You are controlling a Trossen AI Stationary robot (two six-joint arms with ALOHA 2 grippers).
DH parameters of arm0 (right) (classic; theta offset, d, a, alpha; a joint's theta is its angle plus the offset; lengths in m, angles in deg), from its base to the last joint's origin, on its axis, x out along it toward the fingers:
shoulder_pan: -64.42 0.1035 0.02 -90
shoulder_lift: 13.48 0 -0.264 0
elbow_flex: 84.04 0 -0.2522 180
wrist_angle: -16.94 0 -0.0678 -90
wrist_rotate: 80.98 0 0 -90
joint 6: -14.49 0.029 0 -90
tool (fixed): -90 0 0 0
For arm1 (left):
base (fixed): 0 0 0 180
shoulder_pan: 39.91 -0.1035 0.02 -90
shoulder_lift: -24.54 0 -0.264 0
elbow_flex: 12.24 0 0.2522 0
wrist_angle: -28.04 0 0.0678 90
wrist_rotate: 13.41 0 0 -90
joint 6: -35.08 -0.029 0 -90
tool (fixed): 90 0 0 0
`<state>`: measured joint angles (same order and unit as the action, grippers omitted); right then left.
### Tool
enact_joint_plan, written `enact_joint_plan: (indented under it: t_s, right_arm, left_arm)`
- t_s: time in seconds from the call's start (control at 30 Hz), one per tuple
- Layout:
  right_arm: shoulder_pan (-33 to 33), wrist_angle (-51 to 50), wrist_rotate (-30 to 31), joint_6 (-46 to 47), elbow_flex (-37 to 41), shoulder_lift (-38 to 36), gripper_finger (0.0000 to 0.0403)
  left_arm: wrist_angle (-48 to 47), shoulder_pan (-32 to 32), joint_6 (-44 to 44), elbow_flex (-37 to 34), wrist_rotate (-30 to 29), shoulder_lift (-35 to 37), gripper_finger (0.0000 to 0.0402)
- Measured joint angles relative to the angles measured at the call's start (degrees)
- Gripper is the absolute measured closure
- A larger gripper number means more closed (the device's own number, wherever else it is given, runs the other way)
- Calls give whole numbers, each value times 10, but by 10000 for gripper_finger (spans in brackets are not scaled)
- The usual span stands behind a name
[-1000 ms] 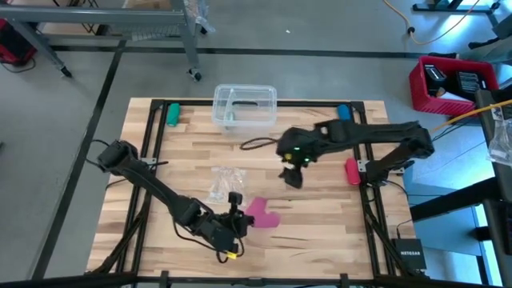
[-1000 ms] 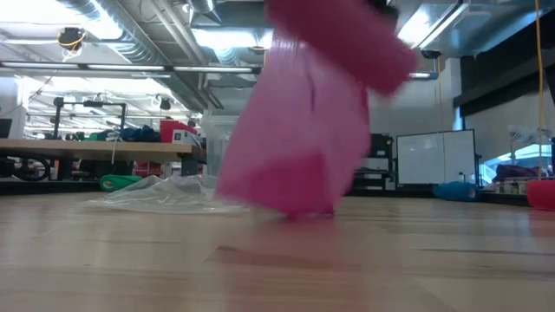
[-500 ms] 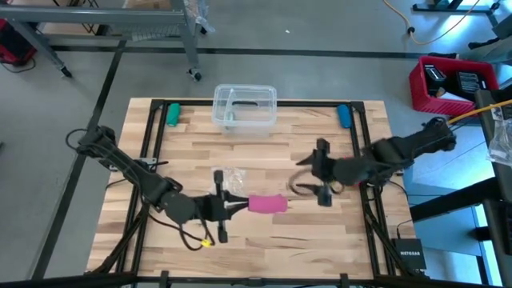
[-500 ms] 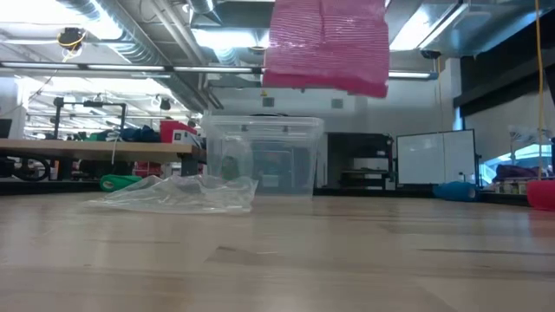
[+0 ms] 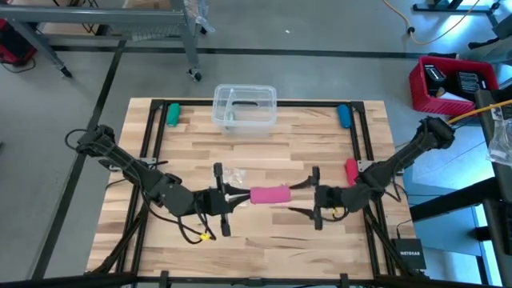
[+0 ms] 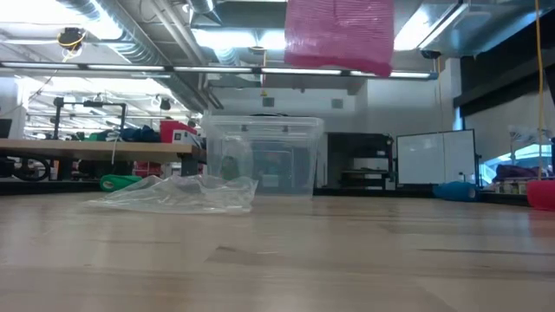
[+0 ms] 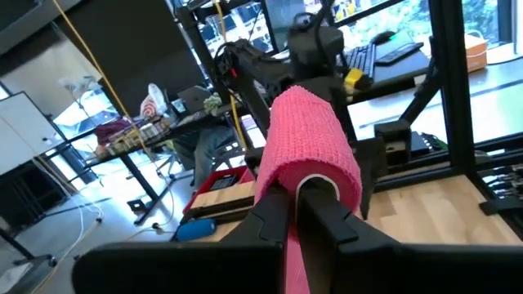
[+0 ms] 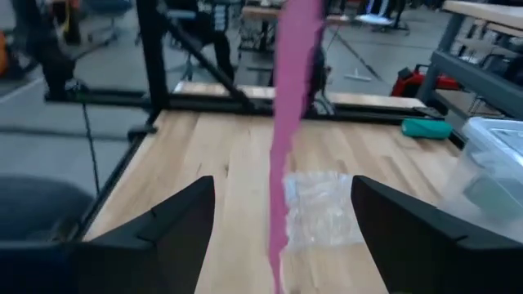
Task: Roll bandage
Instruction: Roll the pink bandage
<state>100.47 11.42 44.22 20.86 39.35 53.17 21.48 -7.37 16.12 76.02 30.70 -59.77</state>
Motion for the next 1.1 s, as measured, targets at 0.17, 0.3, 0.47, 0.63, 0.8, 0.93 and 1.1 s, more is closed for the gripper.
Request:
enact_joint_plan:
  t_s: [0.17, 0.3, 0.47, 0.63, 0.8, 0.93, 1.1]
  right_arm:
    - [-5, 89, 12, -20, 20, 14, 113]
    - [-6, 159, 15, -40, 30, 39, 114]
    - [-9, 234, 25, -74, 29, 82, 114]
    - [-30, 236, 59, -83, 23, 107, 114]
    - [-44, 232, 25, -77, 23, 113, 114]
    - [-43, 239, -9, -53, 23, 113, 114]
    - [-43, 249, -41, -52, 22, 113, 114]
  left_arm:
    - [3, 0, -12, 0, 1, 0, 396]
    - [19, -1, -17, 0, 2, 0, 396]
    - [31, -1, -30, 0, 3, 0, 396]
    - [48, -1, -40, 0, 3, 0, 396]
    - [79, 0, -62, 0, 6, 0, 396]
    - [84, 0, -65, 0, 23, 0, 396]
    - [85, 0, -67, 0, 23, 0, 396]
